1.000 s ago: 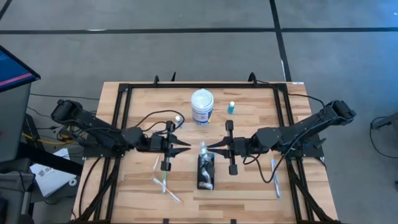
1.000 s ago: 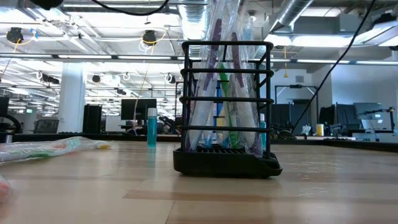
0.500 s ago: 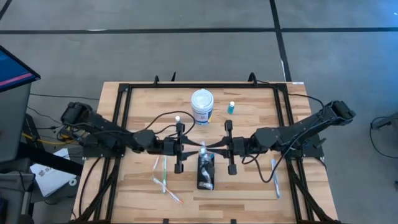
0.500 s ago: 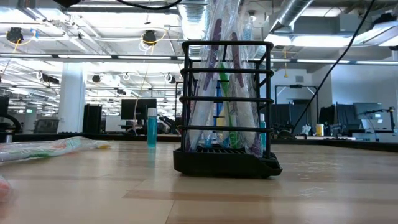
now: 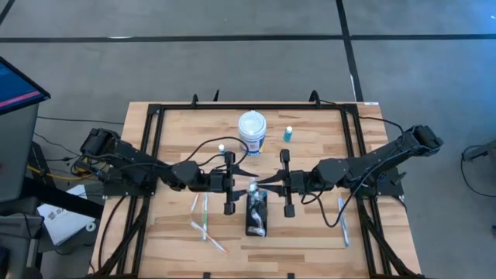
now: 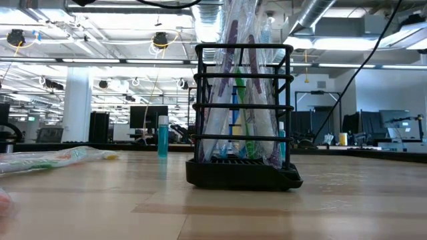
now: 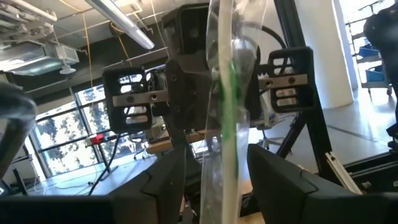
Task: Pick & Place toothbrushing station
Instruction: Put the right green toothbrush into the black mesh organizer
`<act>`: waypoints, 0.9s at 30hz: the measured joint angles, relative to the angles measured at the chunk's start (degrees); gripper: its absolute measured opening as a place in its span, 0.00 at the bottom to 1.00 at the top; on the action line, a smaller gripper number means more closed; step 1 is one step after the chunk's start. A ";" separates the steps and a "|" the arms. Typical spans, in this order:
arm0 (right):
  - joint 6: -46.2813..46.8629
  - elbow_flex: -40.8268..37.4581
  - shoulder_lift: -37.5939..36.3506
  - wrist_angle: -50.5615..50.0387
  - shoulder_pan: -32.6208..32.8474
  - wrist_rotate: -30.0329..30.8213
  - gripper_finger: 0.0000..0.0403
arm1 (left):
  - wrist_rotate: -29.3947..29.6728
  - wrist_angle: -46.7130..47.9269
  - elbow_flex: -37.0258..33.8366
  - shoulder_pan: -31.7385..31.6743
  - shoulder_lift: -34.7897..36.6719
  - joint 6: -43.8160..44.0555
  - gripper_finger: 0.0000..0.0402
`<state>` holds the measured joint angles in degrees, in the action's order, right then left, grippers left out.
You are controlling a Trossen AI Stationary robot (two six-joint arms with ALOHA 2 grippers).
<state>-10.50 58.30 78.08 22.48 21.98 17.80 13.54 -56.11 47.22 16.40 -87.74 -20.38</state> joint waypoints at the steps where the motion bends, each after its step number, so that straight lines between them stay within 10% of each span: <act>1: 0.00 0.00 0.00 -0.10 0.00 0.00 0.00 | -0.02 -0.11 0.00 0.00 0.00 0.01 0.42; 27: 0.46 0.00 -0.02 -1.07 -1.04 0.00 0.00 | -1.95 -1.16 0.11 -1.86 0.00 4.35 0.29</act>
<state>-10.04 58.30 78.06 21.41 20.94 17.80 11.60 -57.28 47.33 14.55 -87.74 -16.03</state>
